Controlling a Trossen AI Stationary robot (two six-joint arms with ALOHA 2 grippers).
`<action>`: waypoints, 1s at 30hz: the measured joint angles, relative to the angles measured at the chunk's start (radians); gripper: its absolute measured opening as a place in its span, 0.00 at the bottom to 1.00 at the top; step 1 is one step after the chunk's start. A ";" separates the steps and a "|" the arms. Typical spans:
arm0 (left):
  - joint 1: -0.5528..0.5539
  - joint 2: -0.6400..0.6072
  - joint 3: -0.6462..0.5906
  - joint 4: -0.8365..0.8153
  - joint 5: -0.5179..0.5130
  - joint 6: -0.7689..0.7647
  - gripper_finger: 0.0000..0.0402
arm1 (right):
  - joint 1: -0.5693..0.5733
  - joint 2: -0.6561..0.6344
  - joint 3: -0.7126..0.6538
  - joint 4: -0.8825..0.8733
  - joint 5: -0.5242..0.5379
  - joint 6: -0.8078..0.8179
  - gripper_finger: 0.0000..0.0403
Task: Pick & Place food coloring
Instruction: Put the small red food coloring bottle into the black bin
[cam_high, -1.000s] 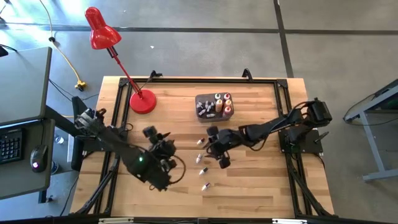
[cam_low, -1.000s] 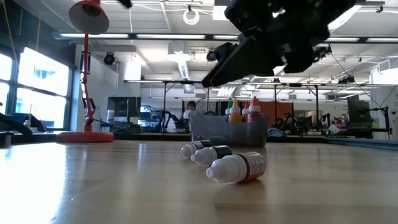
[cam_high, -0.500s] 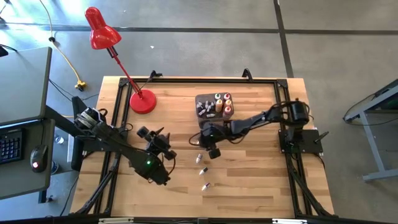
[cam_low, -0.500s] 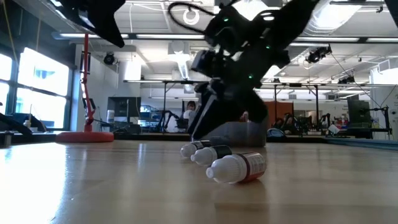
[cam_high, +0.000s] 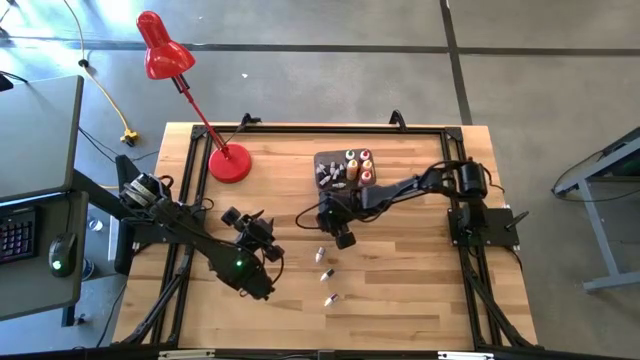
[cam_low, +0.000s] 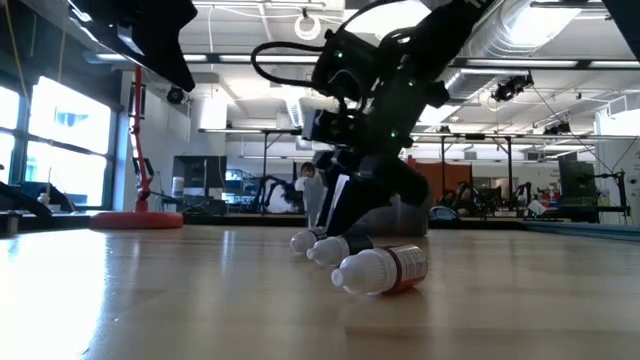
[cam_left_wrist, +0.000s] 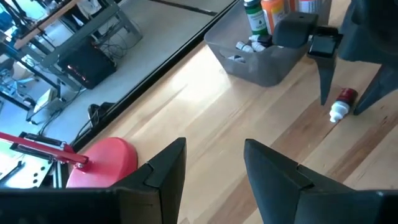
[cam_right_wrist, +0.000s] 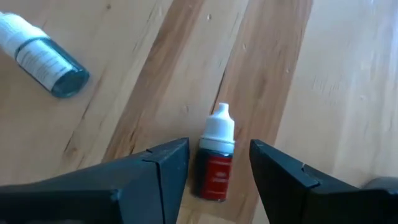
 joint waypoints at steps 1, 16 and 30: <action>0.000 0.000 0.000 0.001 0.001 0.000 0.39 | -0.003 0.010 0.001 0.002 0.000 0.001 0.41; 0.000 0.000 0.000 0.004 0.001 0.002 0.39 | -0.017 0.036 0.005 0.010 -0.018 0.127 0.32; 0.000 0.000 0.000 0.008 0.001 0.002 0.39 | -0.022 -0.146 0.001 -0.028 0.233 0.094 0.20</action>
